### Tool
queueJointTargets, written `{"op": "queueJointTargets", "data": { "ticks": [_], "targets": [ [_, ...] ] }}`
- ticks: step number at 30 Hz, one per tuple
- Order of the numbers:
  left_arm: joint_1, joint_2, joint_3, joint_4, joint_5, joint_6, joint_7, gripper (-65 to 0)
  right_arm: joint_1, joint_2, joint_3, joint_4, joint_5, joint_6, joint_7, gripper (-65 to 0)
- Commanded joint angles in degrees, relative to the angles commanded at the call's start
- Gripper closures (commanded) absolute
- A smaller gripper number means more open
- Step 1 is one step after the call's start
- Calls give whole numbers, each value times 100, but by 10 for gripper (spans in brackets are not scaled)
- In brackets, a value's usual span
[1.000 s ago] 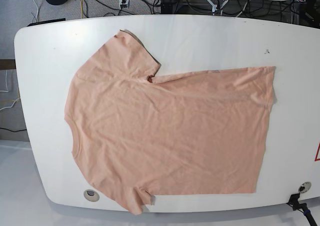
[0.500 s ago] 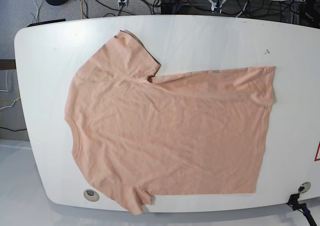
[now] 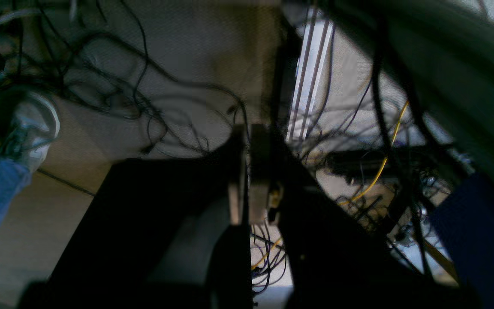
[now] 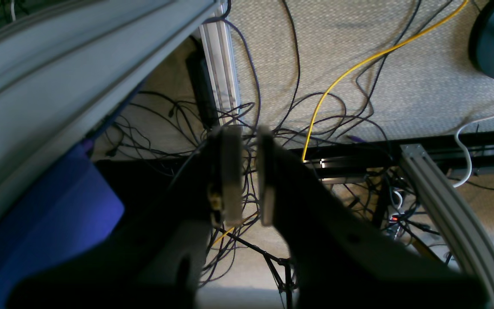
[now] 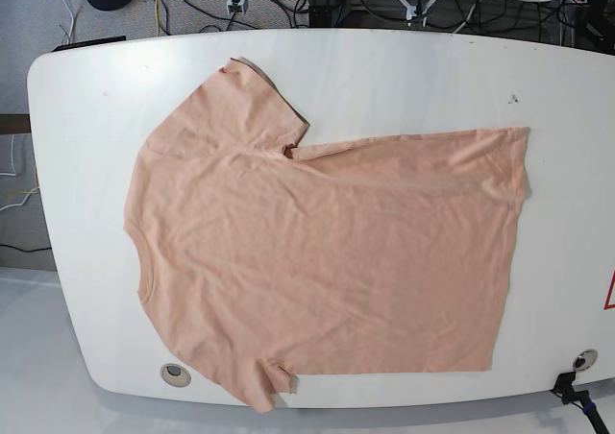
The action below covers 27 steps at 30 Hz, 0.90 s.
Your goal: Fold the T-shirt properly
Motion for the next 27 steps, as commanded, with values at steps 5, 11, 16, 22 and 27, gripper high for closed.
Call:
{"op": "queueJointTargets", "data": {
  "ticks": [5, 11, 16, 22, 27],
  "targets": [
    [12, -6, 6, -21, -4, -5, 7, -12, -7, -8, 8, 0, 0, -7, -35, -64],
    [10, -20, 8, -40, -7, 7, 11, -12, -26, 0, -16, -15, -8, 4, -32, -64],
    [18, -8, 1, -53, 4, 3, -30, -12, -41, 9, -2, -16, -9, 6, -20, -64],
    [36, -30, -7, -36, -17, 3, -25, -14, -73, 25, 3, -50, -53, 3, 75, -64],
    [29, -8, 23, 14, -19, 4, -144, -2, -24, -8, 4, 59, -32, 53, 60, -60]
  ]
}}
